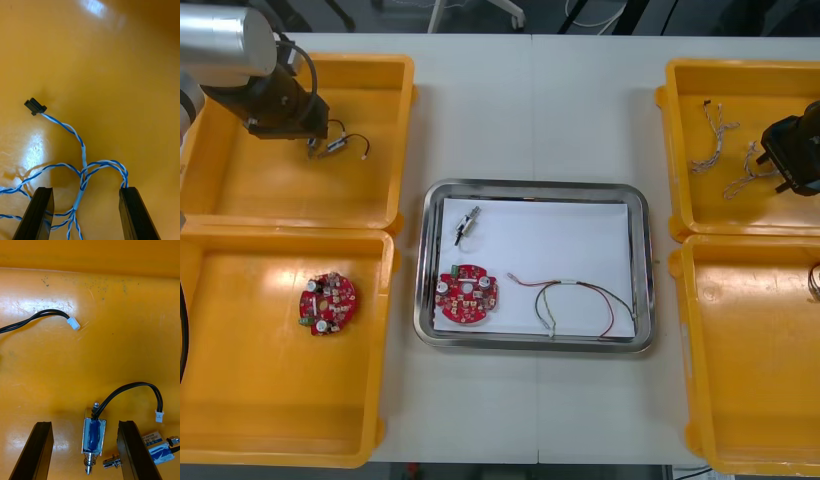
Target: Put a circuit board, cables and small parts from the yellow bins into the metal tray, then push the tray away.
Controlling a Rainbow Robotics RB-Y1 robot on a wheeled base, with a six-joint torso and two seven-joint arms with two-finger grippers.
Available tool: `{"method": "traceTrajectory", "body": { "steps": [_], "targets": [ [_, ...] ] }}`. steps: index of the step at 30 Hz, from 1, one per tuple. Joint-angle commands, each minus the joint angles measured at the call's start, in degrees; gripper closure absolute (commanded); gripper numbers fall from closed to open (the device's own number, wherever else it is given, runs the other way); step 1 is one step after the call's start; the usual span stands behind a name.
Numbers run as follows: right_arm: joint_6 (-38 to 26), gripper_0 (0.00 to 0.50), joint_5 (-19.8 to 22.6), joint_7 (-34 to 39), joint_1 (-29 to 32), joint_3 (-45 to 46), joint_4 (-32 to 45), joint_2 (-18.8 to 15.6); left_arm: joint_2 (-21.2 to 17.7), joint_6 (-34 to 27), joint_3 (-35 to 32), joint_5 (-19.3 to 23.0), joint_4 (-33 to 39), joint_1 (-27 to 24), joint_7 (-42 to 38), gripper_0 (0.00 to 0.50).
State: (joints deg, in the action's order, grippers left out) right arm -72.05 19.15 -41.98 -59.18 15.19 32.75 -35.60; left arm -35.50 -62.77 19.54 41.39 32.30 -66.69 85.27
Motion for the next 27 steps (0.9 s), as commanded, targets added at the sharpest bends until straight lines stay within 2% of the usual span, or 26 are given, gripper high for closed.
{"method": "traceTrajectory", "body": {
  "steps": [1,9,13,24,25,26,27],
  "targets": [
    [0.24,0.000,1.86,3.57,-1.29,1.51,-0.40,-2.01,0.78,0.72,1.12,0.44,0.22,-2.13,6.05,0.000],
    [0.68,0.000,2.82,3.66,0.29,1.25,-0.40,-2.01,0.78,0.90,1.12,0.36,0.22,-1.42,6.31,0.000],
    [1.91,0.000,5.11,3.40,2.05,0.90,-0.40,-2.01,0.78,0.90,1.12,0.44,0.22,-0.90,6.58,0.000],
    [2.18,0.004,5.46,3.22,3.72,-0.24,-0.40,-1.13,0.78,1.42,1.12,0.44,0.22,0.33,7.37,0.000],
    [2.09,0.083,5.28,3.13,3.72,-0.33,-0.32,-0.96,0.78,1.51,1.12,0.36,0.22,0.60,7.45,0.000],
    [2.09,0.129,5.28,3.13,3.72,-0.33,-0.40,-0.96,0.78,1.60,1.12,0.44,0.31,0.69,7.54,0.000],
    [2.18,0.276,5.28,3.05,3.80,-0.33,-0.40,-0.96,0.78,1.60,1.12,0.36,0.22,0.86,7.54,0.000]
  ]
}}
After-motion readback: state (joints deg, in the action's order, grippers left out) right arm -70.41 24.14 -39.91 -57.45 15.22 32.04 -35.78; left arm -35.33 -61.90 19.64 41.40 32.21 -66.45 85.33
